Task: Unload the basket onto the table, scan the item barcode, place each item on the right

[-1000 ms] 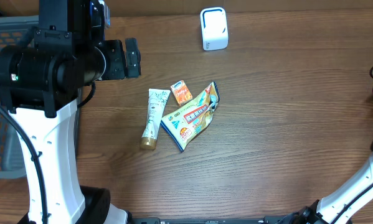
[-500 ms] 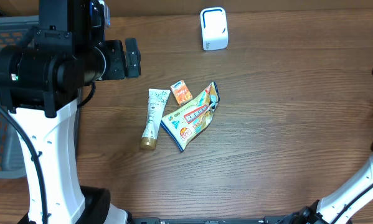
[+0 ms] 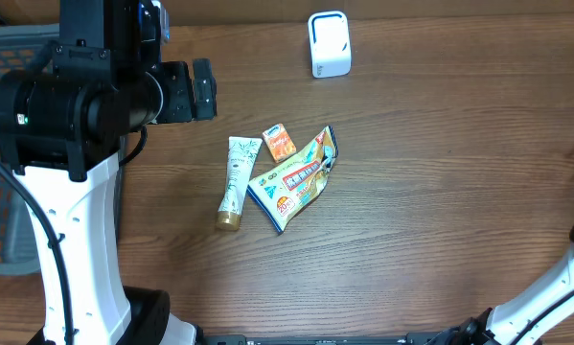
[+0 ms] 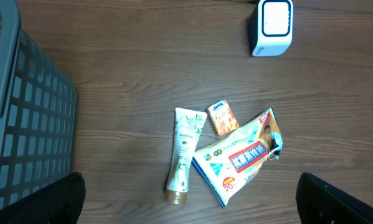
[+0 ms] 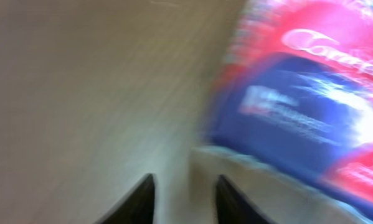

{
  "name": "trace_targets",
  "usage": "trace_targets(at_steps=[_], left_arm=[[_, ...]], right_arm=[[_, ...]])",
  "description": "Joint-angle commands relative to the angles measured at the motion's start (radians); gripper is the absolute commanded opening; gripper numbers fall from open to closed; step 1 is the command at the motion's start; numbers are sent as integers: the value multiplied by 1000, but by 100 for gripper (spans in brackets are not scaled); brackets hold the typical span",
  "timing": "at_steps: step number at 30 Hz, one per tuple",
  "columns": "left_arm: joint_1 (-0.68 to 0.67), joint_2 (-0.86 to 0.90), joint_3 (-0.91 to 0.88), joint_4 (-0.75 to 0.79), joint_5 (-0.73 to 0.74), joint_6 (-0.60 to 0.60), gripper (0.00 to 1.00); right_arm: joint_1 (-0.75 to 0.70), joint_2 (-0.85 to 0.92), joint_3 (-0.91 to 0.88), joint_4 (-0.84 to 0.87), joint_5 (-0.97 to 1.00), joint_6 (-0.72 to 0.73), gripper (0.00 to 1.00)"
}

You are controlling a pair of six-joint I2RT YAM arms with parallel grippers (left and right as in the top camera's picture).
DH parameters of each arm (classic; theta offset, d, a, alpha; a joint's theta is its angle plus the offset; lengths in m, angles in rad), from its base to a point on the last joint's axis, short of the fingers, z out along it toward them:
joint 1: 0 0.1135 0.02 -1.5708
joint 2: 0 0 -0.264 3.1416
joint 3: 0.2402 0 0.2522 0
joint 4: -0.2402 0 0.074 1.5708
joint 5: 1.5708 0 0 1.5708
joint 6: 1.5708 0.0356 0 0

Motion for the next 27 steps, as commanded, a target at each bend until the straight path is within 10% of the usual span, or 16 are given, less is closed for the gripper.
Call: trace_targets(at_steps=[1, 8, 10, 27], left_arm=[[0, 3, 8, 2, 9, 5, 100], [0, 3, 8, 2, 9, 5, 100], [0, 3, 8, 1, 9, 5, 100], [0, 3, 8, 2, 9, 5, 100]], right_arm=[[34, -124, 34, 9, -479, 2, 42], [126, -172, 34, -111, -1048, 82, 49], [198, -172, 34, -213, -1119, 37, 37], [872, -98, 18, -471, -625, -158, 4]])
